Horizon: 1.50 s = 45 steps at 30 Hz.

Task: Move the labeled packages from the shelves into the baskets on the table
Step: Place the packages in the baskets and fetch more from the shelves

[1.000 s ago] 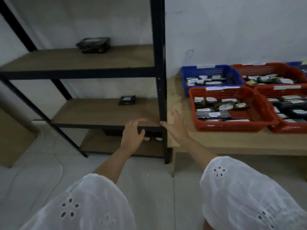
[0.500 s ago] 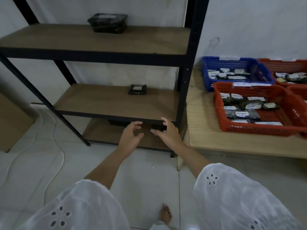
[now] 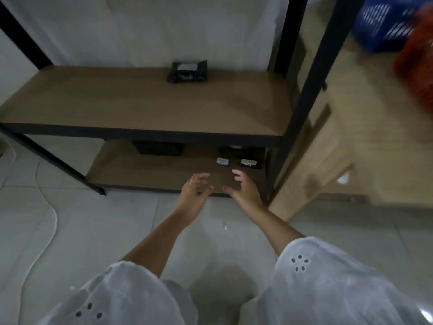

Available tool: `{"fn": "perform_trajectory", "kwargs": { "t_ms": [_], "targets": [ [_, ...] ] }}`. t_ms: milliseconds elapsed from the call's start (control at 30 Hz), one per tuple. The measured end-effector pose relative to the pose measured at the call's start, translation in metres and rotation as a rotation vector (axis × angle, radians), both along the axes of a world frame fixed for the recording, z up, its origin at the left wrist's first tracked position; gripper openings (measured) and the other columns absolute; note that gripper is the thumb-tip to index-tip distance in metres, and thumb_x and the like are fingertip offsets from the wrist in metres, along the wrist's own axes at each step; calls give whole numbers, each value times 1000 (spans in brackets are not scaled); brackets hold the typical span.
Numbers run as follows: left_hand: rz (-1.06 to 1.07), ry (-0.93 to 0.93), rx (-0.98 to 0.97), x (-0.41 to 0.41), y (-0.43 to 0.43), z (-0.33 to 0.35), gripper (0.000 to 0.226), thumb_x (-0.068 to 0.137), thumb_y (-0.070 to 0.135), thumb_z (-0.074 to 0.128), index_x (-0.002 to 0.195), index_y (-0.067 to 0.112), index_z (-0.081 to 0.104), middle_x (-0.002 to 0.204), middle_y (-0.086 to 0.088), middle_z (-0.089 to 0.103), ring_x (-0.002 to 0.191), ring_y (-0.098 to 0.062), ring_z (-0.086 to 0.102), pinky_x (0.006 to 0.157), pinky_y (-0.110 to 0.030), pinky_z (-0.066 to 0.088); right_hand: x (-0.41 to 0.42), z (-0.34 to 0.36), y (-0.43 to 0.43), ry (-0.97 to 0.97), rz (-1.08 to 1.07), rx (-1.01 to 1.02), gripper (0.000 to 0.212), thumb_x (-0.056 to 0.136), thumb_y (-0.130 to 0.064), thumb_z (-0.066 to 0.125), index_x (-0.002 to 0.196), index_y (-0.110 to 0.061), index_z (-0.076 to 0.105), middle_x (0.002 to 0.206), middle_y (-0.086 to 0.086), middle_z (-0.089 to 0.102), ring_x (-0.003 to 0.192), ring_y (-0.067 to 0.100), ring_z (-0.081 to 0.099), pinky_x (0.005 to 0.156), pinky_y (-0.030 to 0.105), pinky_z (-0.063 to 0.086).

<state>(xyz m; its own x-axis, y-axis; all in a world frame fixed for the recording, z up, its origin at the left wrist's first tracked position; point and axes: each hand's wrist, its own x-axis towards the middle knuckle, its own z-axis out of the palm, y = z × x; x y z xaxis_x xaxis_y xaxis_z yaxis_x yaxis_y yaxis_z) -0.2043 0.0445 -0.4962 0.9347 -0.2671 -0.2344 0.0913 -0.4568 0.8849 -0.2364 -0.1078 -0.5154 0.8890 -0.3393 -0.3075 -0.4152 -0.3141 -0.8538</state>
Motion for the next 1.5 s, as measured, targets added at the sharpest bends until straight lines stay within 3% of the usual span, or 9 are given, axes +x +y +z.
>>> {"fn": "perform_trajectory", "kwargs": {
  "t_ms": [133,267,467,667,867,1000,1200,1400,1500],
  "targets": [
    [49,28,-162,31,-11,-117,29,92,11,54,115,29,50,113,2,56,106,-11,54,86,-20,42,41,-119,-9,-30,-45,-14,59,81,-33,71,134,-31,44,132,0,49,124,19,44,101,39,42],
    [7,-19,-177,66,-23,-217,28,92,12,53,114,29,50,113,-4,57,105,-12,54,93,-27,44,82,-223,-19,-48,-81,-58,58,82,-37,69,133,-36,42,133,-3,49,120,17,48,91,30,42],
    [21,-69,-207,108,-36,-296,26,93,13,54,116,25,50,111,-5,57,103,-12,53,85,-16,40,121,-307,-31,-115,-90,-195,58,80,-37,70,132,-33,45,128,-1,53,115,18,52,92,37,47],
    [77,-8,-238,118,-44,-314,28,92,5,52,115,21,51,98,2,57,103,-14,54,94,-25,40,117,-330,-31,-79,-112,-85,54,82,-34,68,130,-34,45,124,-3,50,118,18,48,92,37,46],
    [66,-72,-228,160,-67,-324,27,92,8,53,111,26,52,94,8,58,88,1,53,70,-4,39,156,-334,-62,-104,-230,-180,49,82,-37,67,127,-34,47,118,-5,54,103,12,51,69,21,42],
    [37,-84,-216,185,-89,-331,26,91,12,56,103,34,51,97,6,60,90,-3,54,72,-8,36,181,-334,-98,-64,-343,-444,41,89,-38,57,127,-28,49,126,4,55,118,25,50,94,42,47],
    [34,-87,-224,205,-111,-344,28,90,12,59,90,40,55,90,20,61,87,4,56,73,-12,38,207,-335,-139,149,-414,-748,45,94,-45,46,130,-18,46,135,18,37,121,36,39,97,48,41],
    [-6,-131,-154,213,-116,-347,32,91,10,57,89,42,53,90,23,56,81,8,52,64,2,37,221,-337,-150,172,-472,-773,63,89,-52,53,138,-17,36,137,20,30,120,38,35,94,43,38],
    [4,-167,-107,217,-114,-348,33,94,13,53,88,45,52,101,11,58,82,4,52,64,2,37,228,-335,-160,210,-413,-641,77,87,-54,56,147,-19,23,146,17,26,129,38,30,102,48,33]
  ]
}}
